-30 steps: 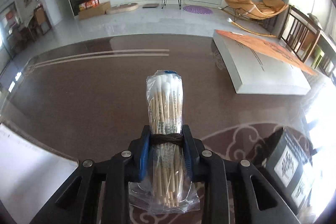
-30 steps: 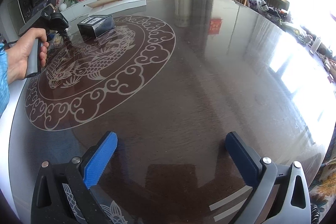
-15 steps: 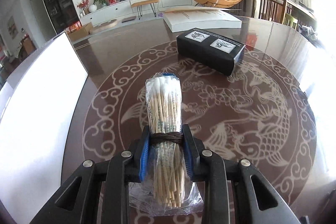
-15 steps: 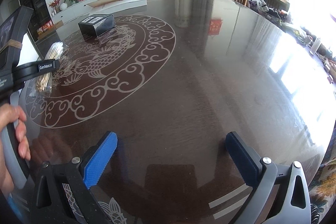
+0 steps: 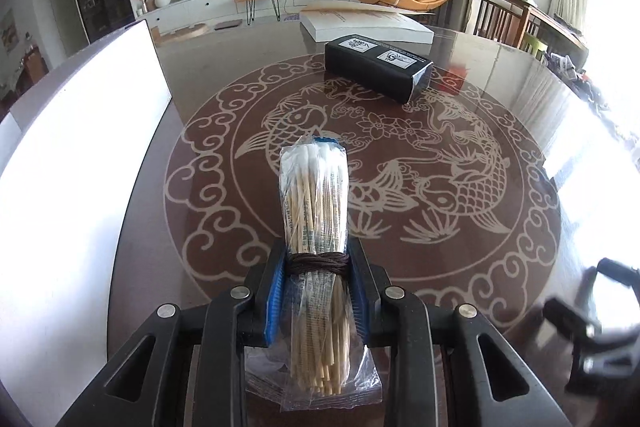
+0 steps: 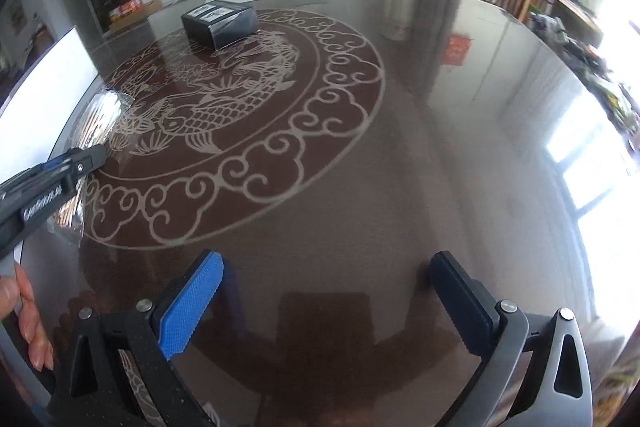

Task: Organize objects
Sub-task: 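Grasp the black soap box with the right gripper while the left gripper holds the sticks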

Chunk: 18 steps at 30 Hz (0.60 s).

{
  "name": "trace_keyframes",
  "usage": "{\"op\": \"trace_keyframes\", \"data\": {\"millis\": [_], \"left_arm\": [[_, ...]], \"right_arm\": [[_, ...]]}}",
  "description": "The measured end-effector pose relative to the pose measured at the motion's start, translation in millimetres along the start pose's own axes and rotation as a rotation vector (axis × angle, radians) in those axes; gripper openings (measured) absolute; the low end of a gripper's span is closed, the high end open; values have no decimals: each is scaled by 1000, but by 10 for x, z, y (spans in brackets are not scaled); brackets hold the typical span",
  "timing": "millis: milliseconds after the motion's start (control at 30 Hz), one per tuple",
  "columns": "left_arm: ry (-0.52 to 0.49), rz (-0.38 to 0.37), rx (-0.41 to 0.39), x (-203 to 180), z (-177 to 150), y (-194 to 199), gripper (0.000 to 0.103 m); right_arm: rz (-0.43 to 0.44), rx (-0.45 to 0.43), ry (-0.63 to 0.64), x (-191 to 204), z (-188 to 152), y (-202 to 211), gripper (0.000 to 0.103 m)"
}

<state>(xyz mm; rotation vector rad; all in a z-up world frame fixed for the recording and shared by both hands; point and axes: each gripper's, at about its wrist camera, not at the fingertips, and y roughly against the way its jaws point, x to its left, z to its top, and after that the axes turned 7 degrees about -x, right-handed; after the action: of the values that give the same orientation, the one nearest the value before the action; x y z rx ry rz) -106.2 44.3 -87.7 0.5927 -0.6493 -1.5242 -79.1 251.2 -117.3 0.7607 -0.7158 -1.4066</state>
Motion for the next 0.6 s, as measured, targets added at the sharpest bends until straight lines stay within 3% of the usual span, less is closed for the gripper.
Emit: {"op": "trace_keyframes", "data": {"millis": [200,500,600], "left_arm": [[-22,-21,-17,-2,-80,73,29],[-23,-20,-17,7,-72,61,29],[-24,-18,-17,14,-68,62,29]], "right_arm": [[146,37,219,214,871,-634,103],[126,85,203,672,1803,-1301,103],[70,107,216,825,2022,-1422,103]]}}
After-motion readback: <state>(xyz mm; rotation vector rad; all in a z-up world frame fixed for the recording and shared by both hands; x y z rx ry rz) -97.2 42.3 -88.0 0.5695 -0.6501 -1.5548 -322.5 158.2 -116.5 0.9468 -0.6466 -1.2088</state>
